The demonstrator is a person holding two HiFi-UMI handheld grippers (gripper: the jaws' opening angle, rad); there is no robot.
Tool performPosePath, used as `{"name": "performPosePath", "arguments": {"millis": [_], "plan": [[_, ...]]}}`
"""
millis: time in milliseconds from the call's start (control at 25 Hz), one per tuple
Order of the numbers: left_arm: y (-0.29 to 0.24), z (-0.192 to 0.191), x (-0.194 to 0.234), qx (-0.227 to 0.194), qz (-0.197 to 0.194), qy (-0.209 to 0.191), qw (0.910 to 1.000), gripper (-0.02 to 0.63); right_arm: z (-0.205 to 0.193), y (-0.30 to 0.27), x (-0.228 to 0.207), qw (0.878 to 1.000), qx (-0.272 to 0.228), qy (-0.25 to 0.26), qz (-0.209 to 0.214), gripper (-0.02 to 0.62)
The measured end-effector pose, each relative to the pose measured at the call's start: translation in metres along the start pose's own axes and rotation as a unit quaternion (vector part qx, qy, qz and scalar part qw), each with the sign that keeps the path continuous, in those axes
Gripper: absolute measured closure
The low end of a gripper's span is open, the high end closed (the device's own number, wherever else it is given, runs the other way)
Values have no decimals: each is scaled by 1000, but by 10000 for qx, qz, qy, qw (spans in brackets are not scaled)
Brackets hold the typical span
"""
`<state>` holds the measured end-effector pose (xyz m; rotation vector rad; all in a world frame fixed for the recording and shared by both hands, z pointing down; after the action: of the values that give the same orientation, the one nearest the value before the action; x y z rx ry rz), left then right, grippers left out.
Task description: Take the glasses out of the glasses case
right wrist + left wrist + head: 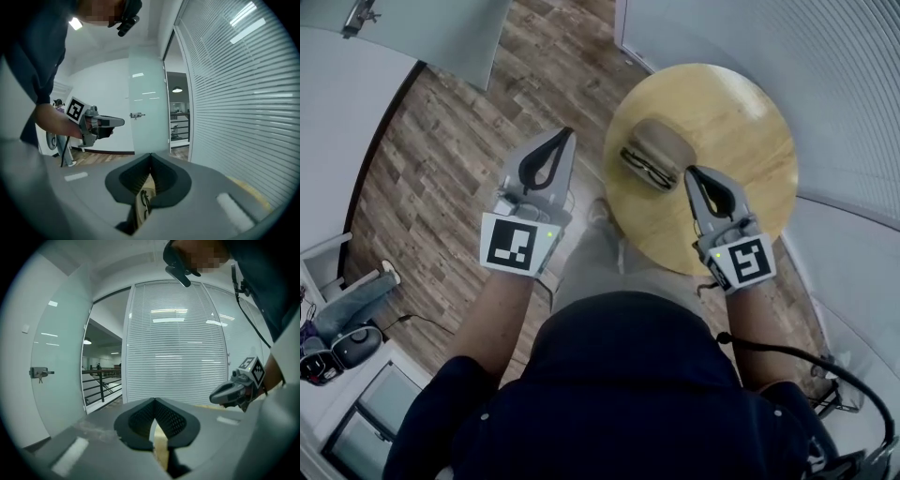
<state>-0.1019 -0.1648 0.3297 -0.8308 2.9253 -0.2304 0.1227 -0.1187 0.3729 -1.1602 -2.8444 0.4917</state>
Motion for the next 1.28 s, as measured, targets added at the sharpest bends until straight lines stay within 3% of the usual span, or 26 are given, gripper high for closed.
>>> {"name": "performPosePath", "arguments": {"millis": [240, 480, 800, 1000, 1280], "plan": [[-10, -24, -5, 265, -83, 129, 9995, 600, -29, -21, -12, 9995, 166, -236, 129, 586], [-31, -46, -10, 311, -81, 368, 9988, 600, -65, -39, -13, 9971, 482, -236, 543, 586], [-51, -79, -8, 484, -26, 319, 9983, 600, -108, -58, -16, 9912, 923, -390, 867, 580], [-55, -99, -11, 556, -35, 389, 9977, 600, -131, -65, -17, 9869, 1229, -438, 949, 525], [-67, -113, -6, 616, -62, 530, 9967, 600, -156, -82, -20, 9799, 1606, -423, 1109, 500]]}}
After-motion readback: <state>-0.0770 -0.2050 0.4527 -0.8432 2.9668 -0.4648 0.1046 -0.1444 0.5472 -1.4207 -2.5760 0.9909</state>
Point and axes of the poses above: the fingertips, and each gripper's own axes: y backward along the fingers, x to its left, z out of its top, the point moved 5 cm from there along y, backward along the fingers, and after that the axes turned 4 degrees about z, right-handed, at the moved point
